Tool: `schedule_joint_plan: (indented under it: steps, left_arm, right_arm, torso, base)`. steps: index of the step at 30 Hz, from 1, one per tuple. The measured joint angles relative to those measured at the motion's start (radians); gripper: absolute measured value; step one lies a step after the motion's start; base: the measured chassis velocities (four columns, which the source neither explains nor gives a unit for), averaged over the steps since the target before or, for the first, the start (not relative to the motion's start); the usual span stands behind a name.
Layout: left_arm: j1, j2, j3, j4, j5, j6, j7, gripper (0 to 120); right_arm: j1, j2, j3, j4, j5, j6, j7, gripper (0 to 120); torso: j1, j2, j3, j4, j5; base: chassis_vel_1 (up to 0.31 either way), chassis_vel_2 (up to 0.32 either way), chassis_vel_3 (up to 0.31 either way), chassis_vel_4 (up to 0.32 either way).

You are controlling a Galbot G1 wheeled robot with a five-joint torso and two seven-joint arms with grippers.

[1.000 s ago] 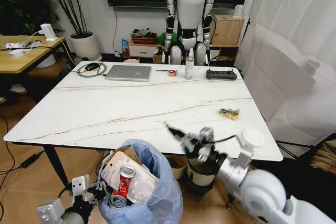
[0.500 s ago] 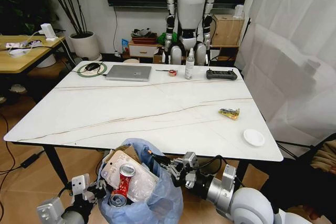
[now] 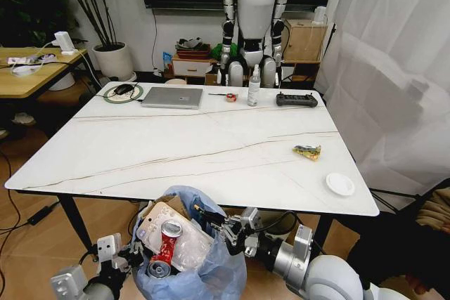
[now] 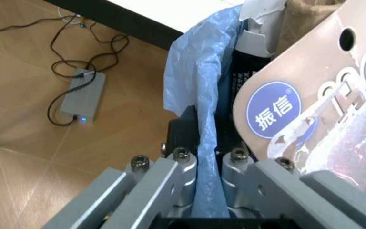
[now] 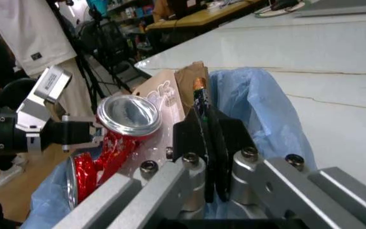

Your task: Pick up the trash bin and place the trash from the table into it.

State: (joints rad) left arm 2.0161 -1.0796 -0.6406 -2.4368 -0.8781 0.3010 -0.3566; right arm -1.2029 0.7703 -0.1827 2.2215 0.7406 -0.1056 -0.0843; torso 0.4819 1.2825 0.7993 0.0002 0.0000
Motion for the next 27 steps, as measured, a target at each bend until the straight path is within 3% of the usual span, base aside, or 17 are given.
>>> schedule_joint_plan:
  steps: [11, 20, 27]
  left_arm:
    - [-0.003, 0.0, 0.005, -0.001, 0.003, 0.001, 0.0, 0]
    - [-0.006, 0.003, 0.016, 0.004, 0.008, 0.001, 0.003, 0]
    - [-0.004, 0.012, 0.011, -0.001, 0.006, -0.001, 0.005, 0]
  right_arm:
    - [-0.016, -0.001, 0.031, 0.008, -0.01, -0.001, 0.021, 43]
    - [-0.021, 0.027, 0.191, 0.069, 0.005, -0.073, 0.169, 75]
    - [-0.052, 0.061, 0.336, 0.004, -0.05, -0.121, 0.279, 98]
  torso:
    - [0.0, 0.0, 0.0, 0.0, 0.0001]
    - [0.0, 0.0, 0.0, 0.0002, 0.0]
    - [0.0, 0.0, 0.0, 0.0, 0.0002]
  base:
    - [0.0, 0.0, 0.0, 0.0]
    - [0.0, 0.0, 0.0, 0.0]
    - [0.0, 0.0, 0.0, 0.0]
